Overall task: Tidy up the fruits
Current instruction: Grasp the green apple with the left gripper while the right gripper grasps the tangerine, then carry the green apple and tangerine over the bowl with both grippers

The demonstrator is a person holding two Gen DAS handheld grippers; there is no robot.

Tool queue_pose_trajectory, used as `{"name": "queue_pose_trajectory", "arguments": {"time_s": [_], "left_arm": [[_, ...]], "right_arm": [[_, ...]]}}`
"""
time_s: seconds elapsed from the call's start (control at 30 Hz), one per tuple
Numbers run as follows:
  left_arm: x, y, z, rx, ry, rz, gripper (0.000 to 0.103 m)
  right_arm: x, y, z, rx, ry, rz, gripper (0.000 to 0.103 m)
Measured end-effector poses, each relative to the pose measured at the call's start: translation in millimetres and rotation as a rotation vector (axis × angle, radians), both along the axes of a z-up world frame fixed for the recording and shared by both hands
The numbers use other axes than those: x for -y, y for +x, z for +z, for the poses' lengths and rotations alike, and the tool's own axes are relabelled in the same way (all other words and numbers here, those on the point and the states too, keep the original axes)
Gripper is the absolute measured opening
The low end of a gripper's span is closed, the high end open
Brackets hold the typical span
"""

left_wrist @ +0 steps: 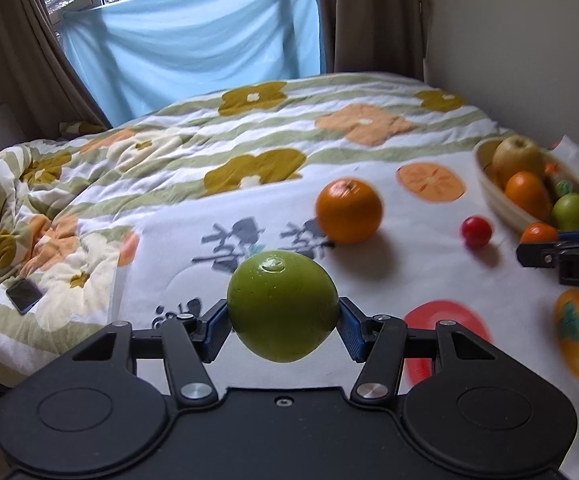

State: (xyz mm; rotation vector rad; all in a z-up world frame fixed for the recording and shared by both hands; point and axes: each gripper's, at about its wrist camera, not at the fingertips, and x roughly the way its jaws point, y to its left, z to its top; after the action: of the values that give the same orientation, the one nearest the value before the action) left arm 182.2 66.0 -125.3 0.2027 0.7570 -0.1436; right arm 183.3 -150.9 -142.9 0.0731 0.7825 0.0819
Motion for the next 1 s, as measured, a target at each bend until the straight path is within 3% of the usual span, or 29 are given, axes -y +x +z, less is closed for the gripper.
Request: {"name": "queue_pose_trajectory", "arguments": {"time_s": [0.63,1.0], "left_arm": [[104,-21,67,0.027,-0.116,-0.069,0.061],[176,-9,74,0.028,-0.137,-0.137,0.061]], "right_arm": [[98,-31,65,0.057,0.016,-0.049,0.051],[167,-25,79,0.062,0.015,-0.078,0.051]]}}
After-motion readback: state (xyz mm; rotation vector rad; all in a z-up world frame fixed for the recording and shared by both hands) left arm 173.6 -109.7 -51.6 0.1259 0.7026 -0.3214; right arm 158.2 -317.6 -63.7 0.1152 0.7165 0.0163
